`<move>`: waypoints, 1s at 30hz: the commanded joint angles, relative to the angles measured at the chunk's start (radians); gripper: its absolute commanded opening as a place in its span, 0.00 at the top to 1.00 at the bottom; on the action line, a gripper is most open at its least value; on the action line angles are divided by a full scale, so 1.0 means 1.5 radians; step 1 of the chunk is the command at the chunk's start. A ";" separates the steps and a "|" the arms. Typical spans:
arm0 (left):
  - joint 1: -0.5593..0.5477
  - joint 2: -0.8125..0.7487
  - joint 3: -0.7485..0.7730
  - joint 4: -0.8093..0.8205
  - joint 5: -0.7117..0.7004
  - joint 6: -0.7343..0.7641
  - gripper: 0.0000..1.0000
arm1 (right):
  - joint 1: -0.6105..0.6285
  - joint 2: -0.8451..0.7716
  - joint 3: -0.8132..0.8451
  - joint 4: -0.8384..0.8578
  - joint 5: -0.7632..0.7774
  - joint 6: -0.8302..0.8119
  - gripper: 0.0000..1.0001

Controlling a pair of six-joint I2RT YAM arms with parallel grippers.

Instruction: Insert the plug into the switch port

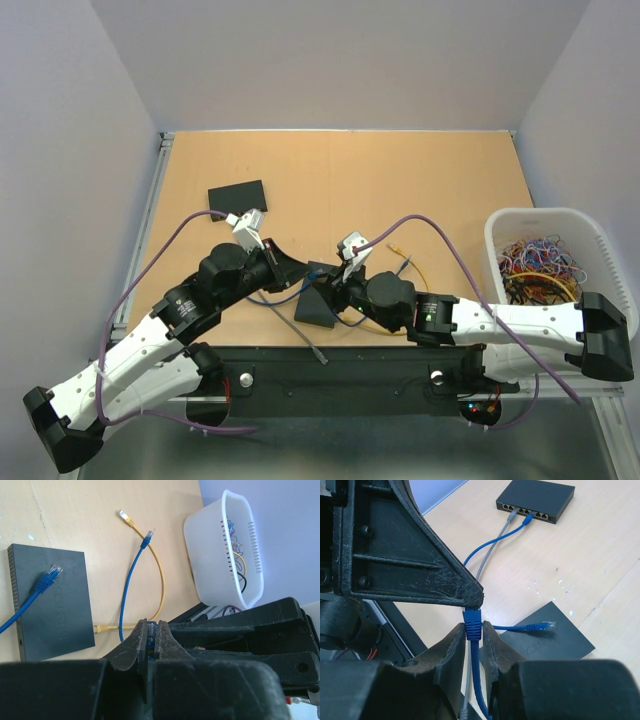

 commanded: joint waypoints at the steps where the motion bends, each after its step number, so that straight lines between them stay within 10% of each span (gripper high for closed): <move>1: 0.002 -0.004 0.015 0.033 0.001 0.003 1.00 | 0.003 -0.003 -0.001 0.048 0.013 0.004 0.76; 12: 0.001 -0.020 0.003 0.054 0.011 0.012 0.98 | 0.002 -0.014 -0.026 0.070 0.003 0.014 0.99; 30: 0.002 -0.010 0.001 0.053 -0.030 0.052 0.39 | 0.001 -0.078 -0.062 -0.049 0.109 0.032 0.99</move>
